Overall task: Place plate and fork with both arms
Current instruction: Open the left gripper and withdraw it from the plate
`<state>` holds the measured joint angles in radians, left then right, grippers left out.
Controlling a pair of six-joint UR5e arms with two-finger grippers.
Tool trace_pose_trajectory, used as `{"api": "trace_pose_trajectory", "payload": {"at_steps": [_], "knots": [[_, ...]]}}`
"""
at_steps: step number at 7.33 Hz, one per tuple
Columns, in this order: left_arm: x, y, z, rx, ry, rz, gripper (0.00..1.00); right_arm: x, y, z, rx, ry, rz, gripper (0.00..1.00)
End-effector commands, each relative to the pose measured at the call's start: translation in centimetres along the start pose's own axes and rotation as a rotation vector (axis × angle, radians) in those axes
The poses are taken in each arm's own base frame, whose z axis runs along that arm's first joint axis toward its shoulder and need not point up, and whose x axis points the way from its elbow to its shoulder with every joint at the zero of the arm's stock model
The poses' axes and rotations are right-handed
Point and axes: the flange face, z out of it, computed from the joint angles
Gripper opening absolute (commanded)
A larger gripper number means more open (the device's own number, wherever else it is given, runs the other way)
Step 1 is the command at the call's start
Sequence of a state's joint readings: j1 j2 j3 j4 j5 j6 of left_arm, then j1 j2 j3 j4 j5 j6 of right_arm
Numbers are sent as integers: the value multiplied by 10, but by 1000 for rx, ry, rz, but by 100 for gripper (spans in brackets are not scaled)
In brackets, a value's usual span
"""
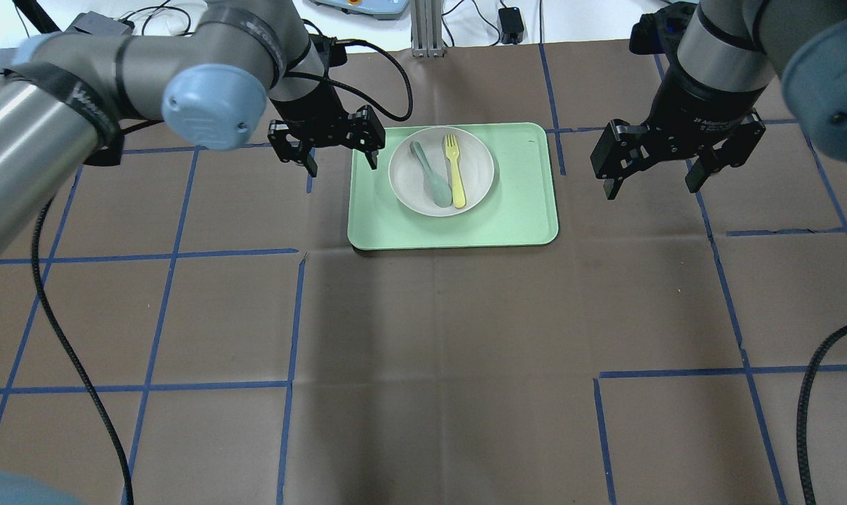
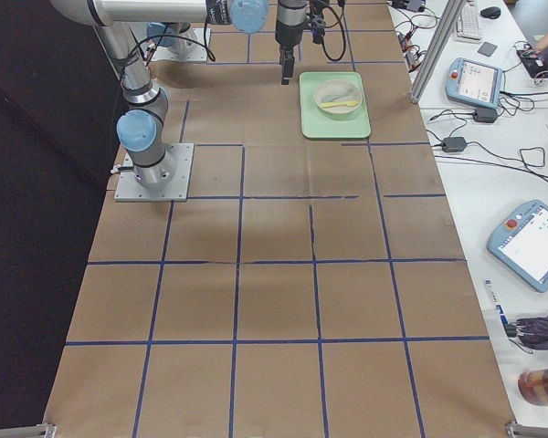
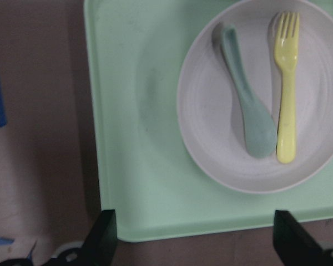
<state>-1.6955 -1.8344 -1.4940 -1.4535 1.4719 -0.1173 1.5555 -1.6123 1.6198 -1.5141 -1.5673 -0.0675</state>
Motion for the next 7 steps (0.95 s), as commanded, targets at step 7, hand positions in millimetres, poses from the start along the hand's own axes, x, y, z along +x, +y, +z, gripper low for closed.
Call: {"api": "trace_pose_trajectory", "payload": {"at_steps": [7], "knots": [[-95, 138, -72, -20, -73, 42, 100, -19, -43, -2, 29, 4, 9, 100]]}}
